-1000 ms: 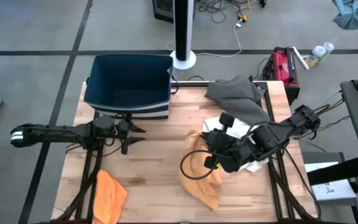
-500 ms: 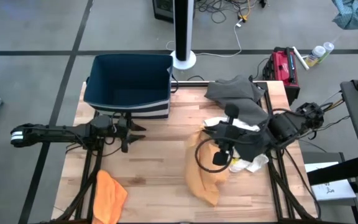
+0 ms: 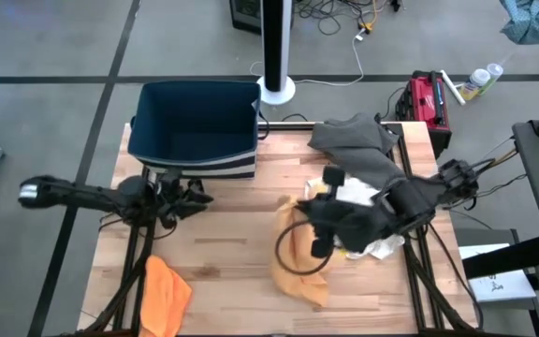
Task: Fold towel
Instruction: Fold the yellow kitchen towel
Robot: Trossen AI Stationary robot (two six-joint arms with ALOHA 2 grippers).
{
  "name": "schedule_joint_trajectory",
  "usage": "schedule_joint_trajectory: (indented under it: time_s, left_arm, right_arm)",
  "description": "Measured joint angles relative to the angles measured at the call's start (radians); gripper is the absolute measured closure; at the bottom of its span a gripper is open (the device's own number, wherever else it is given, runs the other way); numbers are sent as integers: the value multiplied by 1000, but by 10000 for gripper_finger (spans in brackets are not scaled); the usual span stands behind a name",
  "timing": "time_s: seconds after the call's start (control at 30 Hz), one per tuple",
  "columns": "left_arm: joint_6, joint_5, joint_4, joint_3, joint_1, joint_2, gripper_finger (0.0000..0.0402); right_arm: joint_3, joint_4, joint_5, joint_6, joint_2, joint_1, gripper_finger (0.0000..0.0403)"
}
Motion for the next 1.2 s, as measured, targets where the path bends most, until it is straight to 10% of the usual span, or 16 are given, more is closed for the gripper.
schedule_joint_trajectory:
  time_s: [0.27,0.57,0.8,1.2]
  left_arm:
    - [238,-419,59,0,-369,114,237]
    - [367,-467,-13,161,-584,277,237]
    - [409,-599,-326,433,-616,560,237]
    - [423,-644,-401,704,-590,987,214]
  right_arm:
    - [-43,-23,-41,29,167,0,400]
    - [-32,23,-46,72,334,8,400]
    - [-30,59,-66,27,423,30,400]
    - [-32,22,-200,132,517,92,400]
